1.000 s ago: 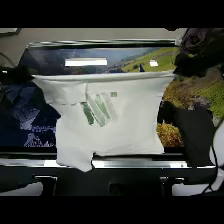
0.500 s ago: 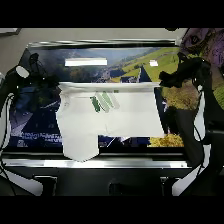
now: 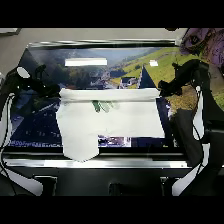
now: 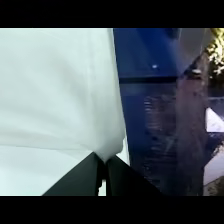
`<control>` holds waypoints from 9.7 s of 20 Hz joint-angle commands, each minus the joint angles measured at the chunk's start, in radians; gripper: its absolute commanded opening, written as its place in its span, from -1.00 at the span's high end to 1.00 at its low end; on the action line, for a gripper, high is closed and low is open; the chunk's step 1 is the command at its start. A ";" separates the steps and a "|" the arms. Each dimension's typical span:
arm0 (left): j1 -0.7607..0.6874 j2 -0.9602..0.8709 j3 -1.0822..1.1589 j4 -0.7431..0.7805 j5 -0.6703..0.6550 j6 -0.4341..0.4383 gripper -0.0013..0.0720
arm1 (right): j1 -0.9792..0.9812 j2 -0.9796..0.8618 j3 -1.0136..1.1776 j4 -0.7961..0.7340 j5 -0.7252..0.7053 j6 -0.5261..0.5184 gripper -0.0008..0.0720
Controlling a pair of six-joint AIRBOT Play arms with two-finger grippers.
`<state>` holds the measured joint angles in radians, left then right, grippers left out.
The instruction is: Fold the clothes and pants, and hang the long-sleeved shirts on hangers.
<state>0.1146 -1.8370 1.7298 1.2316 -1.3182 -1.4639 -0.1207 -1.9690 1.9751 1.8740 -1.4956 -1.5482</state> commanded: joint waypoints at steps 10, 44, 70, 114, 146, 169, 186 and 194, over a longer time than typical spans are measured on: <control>0.000 -0.033 0.001 0.036 -0.080 -0.001 0.91 | 0.001 -0.004 -0.196 0.027 -0.090 0.027 0.88; 0.206 0.838 -1.386 -0.393 0.140 0.058 -0.75 | -0.367 0.594 -0.929 0.227 0.136 -0.165 -0.25; 0.164 0.798 -1.402 -0.425 0.165 0.058 0.91 | -0.366 0.579 -1.286 0.395 0.343 -0.357 -0.31; -0.004 0.218 -0.341 -0.283 0.195 -0.067 0.91 | -0.099 0.484 -0.832 0.174 0.515 0.002 0.89; 0.075 0.217 -0.221 -0.203 0.199 -0.127 -0.16 | -0.192 0.109 -0.621 0.445 0.242 -0.173 -0.40; -0.777 -0.190 -0.002 -0.694 0.590 -0.288 0.92 | -0.175 0.503 -0.155 0.026 -0.147 0.227 0.89; -0.790 -0.396 0.335 -0.697 0.432 -0.341 0.92 | -0.153 0.518 -0.155 0.036 -0.095 0.272 0.89; -0.418 -0.015 0.331 -0.095 -0.034 -0.348 0.92 | 0.175 0.517 -0.155 0.010 0.057 0.542 0.89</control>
<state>-0.4267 -1.9793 2.0621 0.9154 -1.1797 -1.8191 -0.0700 -1.4517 1.8191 1.9041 -1.5223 -1.1336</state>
